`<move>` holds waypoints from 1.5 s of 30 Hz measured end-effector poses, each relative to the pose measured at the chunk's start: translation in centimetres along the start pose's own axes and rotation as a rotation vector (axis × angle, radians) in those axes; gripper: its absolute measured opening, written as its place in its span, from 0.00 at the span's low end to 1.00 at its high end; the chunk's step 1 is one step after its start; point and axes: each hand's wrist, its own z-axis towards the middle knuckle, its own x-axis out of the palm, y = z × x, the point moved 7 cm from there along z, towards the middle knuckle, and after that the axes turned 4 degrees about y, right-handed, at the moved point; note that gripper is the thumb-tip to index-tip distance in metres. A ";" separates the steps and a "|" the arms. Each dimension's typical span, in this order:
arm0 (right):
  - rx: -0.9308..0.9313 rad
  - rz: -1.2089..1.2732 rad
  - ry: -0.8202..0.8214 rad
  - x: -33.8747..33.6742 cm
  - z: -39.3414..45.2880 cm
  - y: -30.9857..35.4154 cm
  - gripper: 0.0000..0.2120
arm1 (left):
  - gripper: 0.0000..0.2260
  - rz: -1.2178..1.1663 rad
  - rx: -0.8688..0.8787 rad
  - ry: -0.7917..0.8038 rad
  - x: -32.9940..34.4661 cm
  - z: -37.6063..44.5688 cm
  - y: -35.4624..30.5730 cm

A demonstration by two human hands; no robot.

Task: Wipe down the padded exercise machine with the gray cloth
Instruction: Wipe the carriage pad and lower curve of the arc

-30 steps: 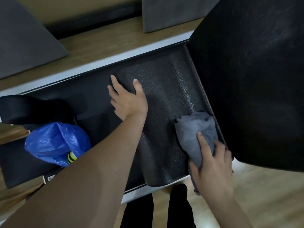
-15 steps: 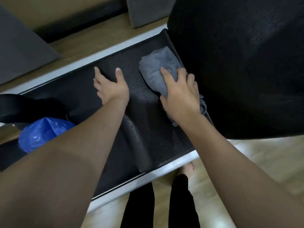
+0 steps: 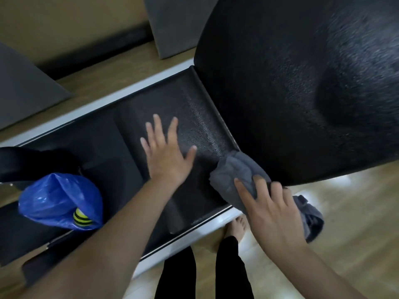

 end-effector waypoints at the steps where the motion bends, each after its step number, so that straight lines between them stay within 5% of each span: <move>1: -0.038 -0.029 -0.033 -1.1 -0.4 -0.5 0.25 | 0.41 0.017 0.003 0.076 1.5 -1.3 -1.0; 5: -0.171 -0.167 -0.079 -5.1 -0.4 -2.3 0.24 | 0.46 0.082 -0.053 0.365 6.4 -4.0 -2.4; 12: -0.424 -0.644 0.136 -6.3 3.7 -0.2 0.31 | 0.54 0.149 -0.089 0.514 6.1 -3.7 -2.2; 22: -0.035 -0.628 -0.207 -17.3 20.7 -1.9 0.20 | 0.54 0.127 -0.053 0.525 6.4 -4.0 -2.4; 27: -0.176 -0.713 -0.162 -14.8 16.2 -0.3 0.23 | 0.54 0.141 -0.060 0.520 6.4 -3.9 -2.4; 35: -0.510 -0.682 0.196 -5.6 3.5 0.2 0.31 | 0.53 0.164 -0.103 0.524 5.6 -4.0 -2.6; 45: -0.056 -0.496 -0.320 -21.8 15.7 -9.6 0.18 | 0.45 -0.119 -0.238 0.568 3.6 -3.8 -5.6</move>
